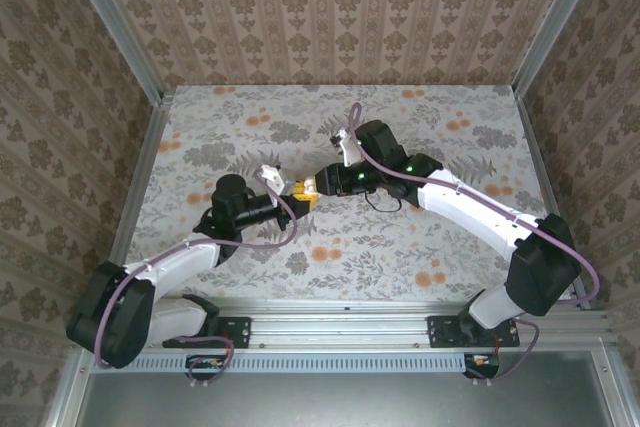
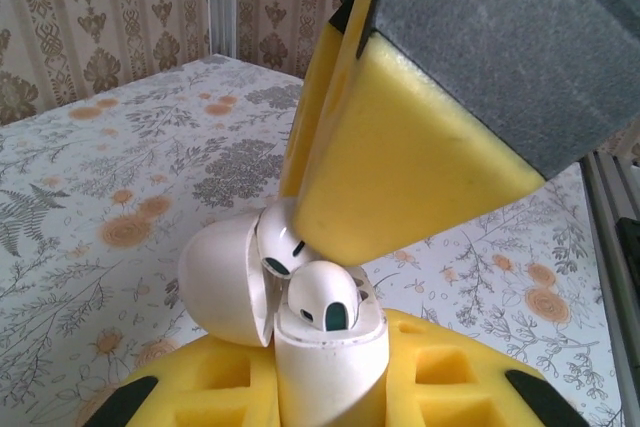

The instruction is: Insert wireless bluetooth earbuds into charging case

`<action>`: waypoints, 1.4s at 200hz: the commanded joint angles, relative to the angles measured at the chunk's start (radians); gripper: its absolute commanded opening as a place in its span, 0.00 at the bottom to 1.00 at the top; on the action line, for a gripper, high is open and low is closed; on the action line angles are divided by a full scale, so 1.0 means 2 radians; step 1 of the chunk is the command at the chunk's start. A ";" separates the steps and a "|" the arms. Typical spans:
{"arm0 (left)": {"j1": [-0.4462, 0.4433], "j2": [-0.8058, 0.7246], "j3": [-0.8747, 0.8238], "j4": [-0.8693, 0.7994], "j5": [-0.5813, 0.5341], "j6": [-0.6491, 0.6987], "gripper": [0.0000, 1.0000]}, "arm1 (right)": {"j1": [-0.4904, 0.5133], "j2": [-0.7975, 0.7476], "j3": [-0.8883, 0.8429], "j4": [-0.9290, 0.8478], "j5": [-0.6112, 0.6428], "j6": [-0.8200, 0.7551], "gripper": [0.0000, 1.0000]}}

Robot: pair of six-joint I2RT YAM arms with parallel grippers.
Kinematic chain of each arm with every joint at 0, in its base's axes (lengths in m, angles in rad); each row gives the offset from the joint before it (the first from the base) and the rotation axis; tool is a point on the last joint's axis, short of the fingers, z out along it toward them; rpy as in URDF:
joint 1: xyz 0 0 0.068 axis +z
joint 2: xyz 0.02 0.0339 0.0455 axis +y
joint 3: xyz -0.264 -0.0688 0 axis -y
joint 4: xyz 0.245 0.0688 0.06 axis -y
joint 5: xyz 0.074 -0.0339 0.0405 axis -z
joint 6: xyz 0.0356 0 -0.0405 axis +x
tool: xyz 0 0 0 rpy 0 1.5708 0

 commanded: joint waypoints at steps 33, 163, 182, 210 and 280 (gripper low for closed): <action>-0.006 -0.001 0.022 0.003 0.004 0.014 0.09 | -0.009 0.010 -0.020 0.014 0.004 0.006 0.26; -0.007 -0.005 0.026 -0.006 0.002 0.015 0.09 | -0.012 -0.010 -0.045 0.031 0.002 0.008 0.23; -0.008 -0.005 0.027 -0.007 0.001 0.016 0.09 | -0.012 -0.009 -0.047 0.036 -0.002 0.009 0.26; -0.009 -0.005 0.028 -0.007 0.002 0.015 0.09 | -0.012 -0.007 -0.045 0.042 -0.006 0.010 0.28; -0.011 -0.004 0.028 -0.007 0.002 0.016 0.09 | -0.015 -0.003 -0.043 0.059 -0.003 0.013 0.24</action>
